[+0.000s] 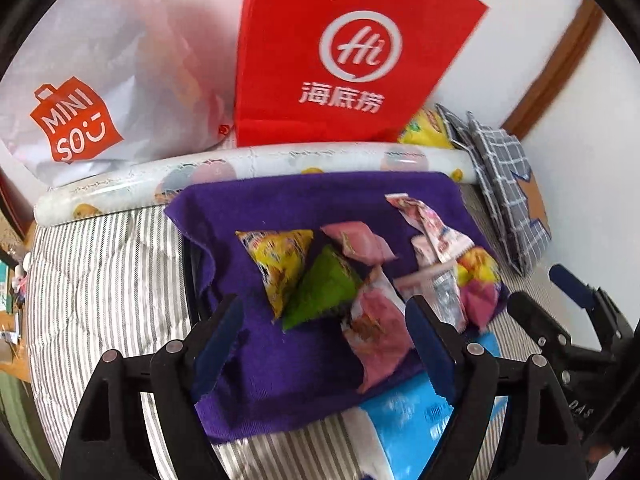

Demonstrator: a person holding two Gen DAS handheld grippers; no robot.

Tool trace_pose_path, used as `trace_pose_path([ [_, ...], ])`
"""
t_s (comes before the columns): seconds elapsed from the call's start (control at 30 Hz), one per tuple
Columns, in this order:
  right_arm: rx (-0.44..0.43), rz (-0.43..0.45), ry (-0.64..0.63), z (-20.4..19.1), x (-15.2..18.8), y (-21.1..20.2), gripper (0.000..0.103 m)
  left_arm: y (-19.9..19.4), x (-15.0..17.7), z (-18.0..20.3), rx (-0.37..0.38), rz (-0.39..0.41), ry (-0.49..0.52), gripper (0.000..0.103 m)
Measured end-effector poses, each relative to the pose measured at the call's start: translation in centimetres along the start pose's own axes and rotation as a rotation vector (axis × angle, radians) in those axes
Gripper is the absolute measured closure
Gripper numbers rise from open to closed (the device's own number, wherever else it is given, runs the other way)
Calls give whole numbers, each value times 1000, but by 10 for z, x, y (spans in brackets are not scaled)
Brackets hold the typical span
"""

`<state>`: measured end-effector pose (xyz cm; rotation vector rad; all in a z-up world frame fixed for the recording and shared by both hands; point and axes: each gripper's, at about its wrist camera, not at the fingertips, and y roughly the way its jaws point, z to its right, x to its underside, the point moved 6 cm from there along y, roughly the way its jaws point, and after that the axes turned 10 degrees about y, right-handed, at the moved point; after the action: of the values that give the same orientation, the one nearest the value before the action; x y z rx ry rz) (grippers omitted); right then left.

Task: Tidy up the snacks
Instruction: 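Withdraw both open grippers toward the blue and red packets beside the tissue pack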

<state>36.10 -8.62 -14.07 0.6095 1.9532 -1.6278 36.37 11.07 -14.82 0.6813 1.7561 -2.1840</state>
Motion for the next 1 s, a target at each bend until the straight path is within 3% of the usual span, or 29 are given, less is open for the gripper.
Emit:
trace_pose_path([
  [0.17, 43, 7, 4, 4, 11, -22, 9, -25, 14, 12, 24, 49, 3, 21],
  [0.3, 75, 14, 6, 8, 20, -42, 9, -45, 25, 19, -10, 85, 7, 21],
  [0.57, 40, 69, 26, 22, 46, -83, 9, -74, 57, 40, -16, 89, -11, 21],
  [0.77, 72, 108, 33, 36, 67, -104, 9, -91, 85, 56, -31, 97, 1, 21],
  [0.9, 55, 97, 43, 42, 84, -110, 9, -98, 100, 62, -40, 98, 0, 21],
  [1.0, -10, 106, 75, 45, 98, -117, 9, -101, 109, 63, -51, 98, 3, 21],
])
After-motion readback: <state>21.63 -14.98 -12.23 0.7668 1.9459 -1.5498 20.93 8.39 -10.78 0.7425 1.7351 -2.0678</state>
